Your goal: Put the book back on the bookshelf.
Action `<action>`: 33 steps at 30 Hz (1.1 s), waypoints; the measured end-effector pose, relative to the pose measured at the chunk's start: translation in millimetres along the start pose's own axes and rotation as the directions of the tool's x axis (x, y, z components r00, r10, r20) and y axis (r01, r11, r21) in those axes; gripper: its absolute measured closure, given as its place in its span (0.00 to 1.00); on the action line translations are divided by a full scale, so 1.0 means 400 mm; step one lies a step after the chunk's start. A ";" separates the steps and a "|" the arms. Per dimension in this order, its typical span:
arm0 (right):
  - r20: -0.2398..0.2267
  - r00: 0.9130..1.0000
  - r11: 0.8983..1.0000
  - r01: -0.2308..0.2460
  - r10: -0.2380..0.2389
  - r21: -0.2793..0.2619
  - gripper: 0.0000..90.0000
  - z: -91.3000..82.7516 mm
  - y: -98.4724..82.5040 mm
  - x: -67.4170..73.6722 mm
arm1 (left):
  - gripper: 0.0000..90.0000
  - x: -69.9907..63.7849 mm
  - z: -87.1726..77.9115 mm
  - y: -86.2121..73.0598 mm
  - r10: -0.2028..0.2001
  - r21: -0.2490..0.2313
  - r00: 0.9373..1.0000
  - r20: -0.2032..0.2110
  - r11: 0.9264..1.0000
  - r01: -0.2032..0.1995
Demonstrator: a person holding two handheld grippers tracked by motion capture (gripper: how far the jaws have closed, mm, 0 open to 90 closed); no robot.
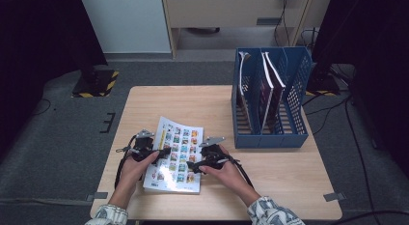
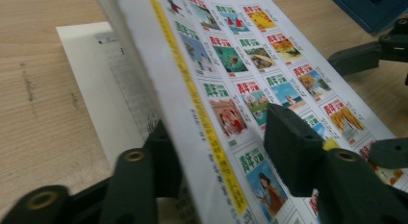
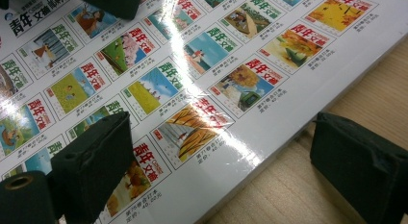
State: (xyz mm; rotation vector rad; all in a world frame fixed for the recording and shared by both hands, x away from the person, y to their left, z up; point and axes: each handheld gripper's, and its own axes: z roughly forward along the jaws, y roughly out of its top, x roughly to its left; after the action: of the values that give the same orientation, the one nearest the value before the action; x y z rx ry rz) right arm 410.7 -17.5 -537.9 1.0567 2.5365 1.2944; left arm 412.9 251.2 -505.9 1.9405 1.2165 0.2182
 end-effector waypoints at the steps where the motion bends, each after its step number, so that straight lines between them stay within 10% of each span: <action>1: -0.002 1.000 1.000 0.000 0.000 0.001 0.09 0.000 0.000 0.000 | 0.66 -0.001 0.000 0.000 0.002 -0.005 1.000 -0.002 1.000 -0.002; 14: -0.003 1.000 1.000 0.006 -0.006 -0.003 0.09 -0.001 -0.002 0.001 | 0.88 -0.035 -0.008 -0.011 0.075 -0.084 0.996 -0.050 0.993 -0.079; 21: -0.008 1.000 1.000 0.005 -0.005 0.003 0.09 -0.006 -0.005 0.001 | 0.91 -0.080 -0.038 -0.007 0.203 -0.144 0.976 -0.083 0.966 -0.213; 33: -0.079 0.997 1.000 -0.020 0.019 -0.017 0.07 -0.010 -0.006 -0.016 | 0.92 -0.107 -0.080 -0.004 0.273 -0.221 0.958 -0.085 0.933 -0.285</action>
State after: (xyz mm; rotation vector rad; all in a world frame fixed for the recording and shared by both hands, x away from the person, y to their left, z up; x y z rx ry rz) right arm 412.7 -25.3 -538.3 1.0498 2.5723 1.3880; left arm 372.5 234.0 -475.1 1.9042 0.8984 0.5391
